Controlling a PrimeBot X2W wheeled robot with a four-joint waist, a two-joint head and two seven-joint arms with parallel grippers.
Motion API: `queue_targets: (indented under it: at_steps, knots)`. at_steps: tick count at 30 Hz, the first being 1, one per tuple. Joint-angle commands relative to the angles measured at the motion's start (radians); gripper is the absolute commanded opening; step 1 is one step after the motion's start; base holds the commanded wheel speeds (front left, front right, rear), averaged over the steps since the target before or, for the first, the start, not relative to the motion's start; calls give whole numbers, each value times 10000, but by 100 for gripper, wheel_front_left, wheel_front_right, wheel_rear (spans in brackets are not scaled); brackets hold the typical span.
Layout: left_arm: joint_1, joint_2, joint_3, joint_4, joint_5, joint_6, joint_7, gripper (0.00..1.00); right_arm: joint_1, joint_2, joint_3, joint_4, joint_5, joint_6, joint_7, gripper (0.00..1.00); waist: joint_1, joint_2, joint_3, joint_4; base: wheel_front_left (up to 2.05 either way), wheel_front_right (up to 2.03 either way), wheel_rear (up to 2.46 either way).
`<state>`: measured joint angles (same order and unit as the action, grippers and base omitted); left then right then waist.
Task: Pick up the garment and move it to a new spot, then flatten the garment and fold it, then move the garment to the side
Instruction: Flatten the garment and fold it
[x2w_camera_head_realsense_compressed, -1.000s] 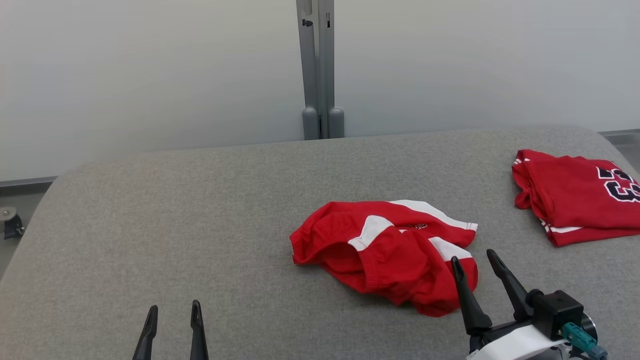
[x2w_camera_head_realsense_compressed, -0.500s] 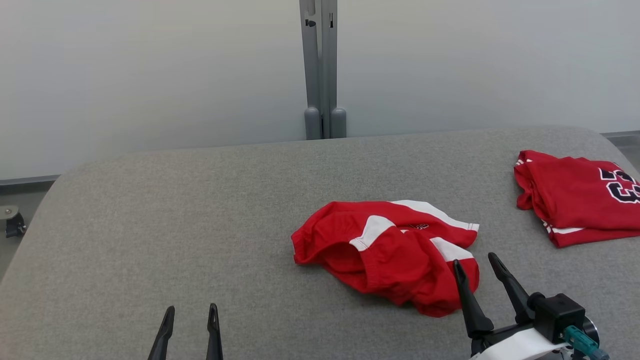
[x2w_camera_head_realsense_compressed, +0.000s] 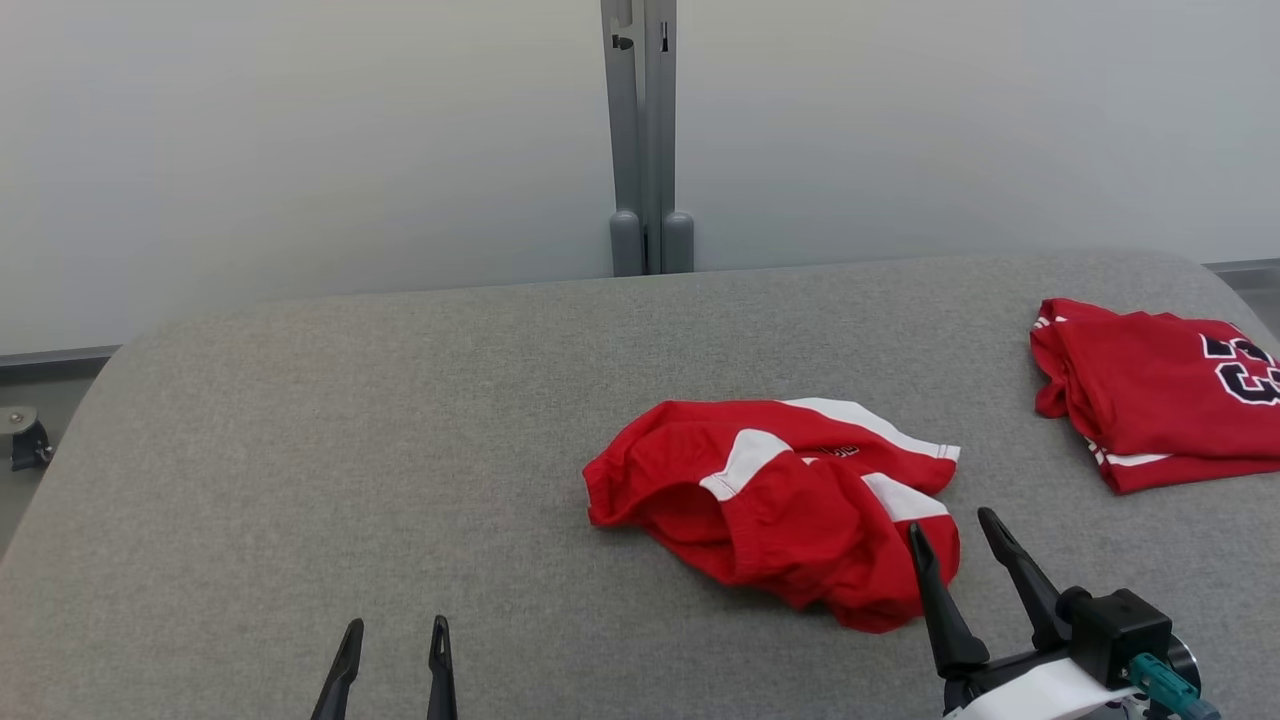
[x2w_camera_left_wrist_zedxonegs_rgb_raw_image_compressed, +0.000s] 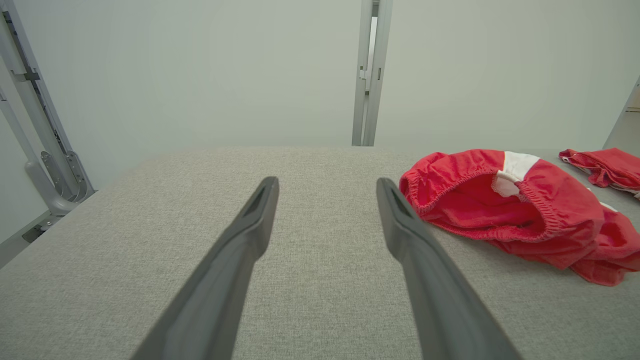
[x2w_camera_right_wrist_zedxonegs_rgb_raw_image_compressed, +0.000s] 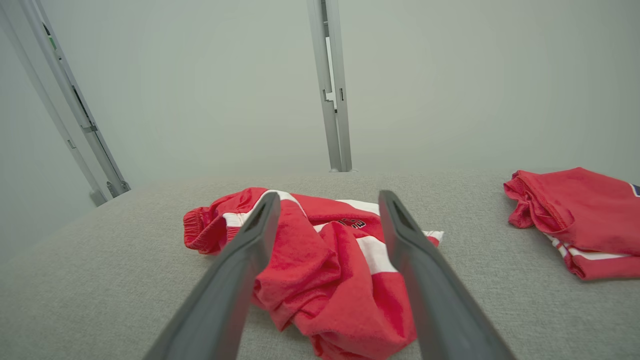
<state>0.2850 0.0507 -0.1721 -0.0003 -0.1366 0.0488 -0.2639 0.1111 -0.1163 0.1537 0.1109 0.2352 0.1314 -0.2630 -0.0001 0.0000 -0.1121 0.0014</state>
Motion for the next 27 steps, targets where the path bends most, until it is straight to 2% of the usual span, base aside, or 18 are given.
queue_targets:
  at_steps: [1,27]
  knots:
    - [-13,1,-4,10,54,63,-2,100,-40,-20,-20,-22,16,-17,-23,100,1,0,19,-7,0,0,0]
    - [-232,2,-205,134,-5,314,-2,100,-146,-15,-130,49,-33,-17,-23,100,1,0,74,11,0,0,0]
